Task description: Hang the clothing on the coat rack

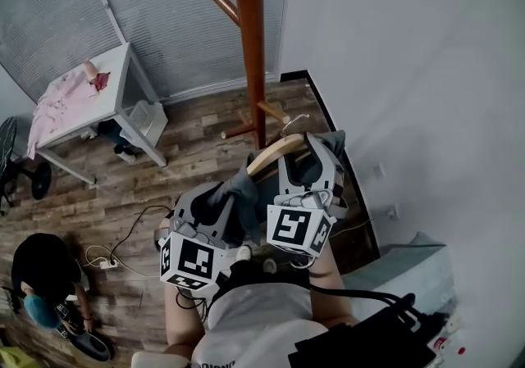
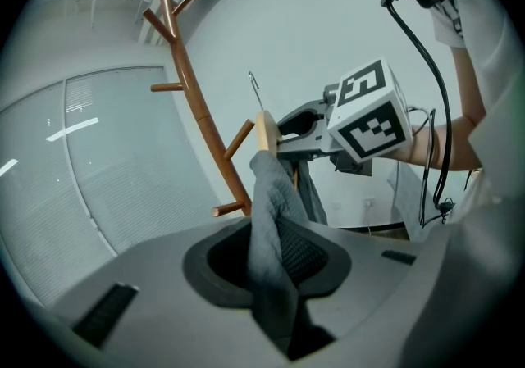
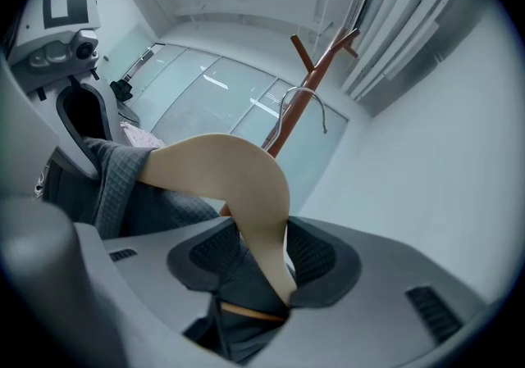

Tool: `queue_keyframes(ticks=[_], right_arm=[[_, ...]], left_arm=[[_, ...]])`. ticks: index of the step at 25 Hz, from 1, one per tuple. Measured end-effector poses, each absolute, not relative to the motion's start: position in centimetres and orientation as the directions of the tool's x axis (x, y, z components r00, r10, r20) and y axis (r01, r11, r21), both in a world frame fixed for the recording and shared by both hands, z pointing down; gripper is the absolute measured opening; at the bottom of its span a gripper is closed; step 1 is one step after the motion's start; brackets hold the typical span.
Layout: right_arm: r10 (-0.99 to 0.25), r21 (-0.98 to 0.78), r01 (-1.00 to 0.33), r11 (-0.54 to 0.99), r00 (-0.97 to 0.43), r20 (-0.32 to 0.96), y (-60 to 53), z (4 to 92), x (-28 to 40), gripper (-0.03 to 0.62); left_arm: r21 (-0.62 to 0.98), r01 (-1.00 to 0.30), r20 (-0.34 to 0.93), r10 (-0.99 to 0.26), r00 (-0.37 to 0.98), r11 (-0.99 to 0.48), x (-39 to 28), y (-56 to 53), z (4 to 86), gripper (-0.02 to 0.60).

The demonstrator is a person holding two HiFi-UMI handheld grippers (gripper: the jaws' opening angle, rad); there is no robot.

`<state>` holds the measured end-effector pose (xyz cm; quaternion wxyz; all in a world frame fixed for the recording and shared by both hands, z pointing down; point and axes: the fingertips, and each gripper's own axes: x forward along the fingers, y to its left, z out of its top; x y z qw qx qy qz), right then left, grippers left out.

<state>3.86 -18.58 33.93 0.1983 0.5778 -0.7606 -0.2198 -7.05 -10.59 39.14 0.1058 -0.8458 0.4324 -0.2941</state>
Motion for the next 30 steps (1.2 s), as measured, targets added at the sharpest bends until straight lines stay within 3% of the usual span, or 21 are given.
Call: queue_keyframes(ticks=[30], right_arm=[[-0.968,0.590,-0.768,0.249,-0.212,0.132,-21.5,37.7,2.7,0.195]], left_arm=[[-0.341,-0.647,0.461,-0.721,0.517,-0.682,-8.0,-12.9,42.8,0.083]])
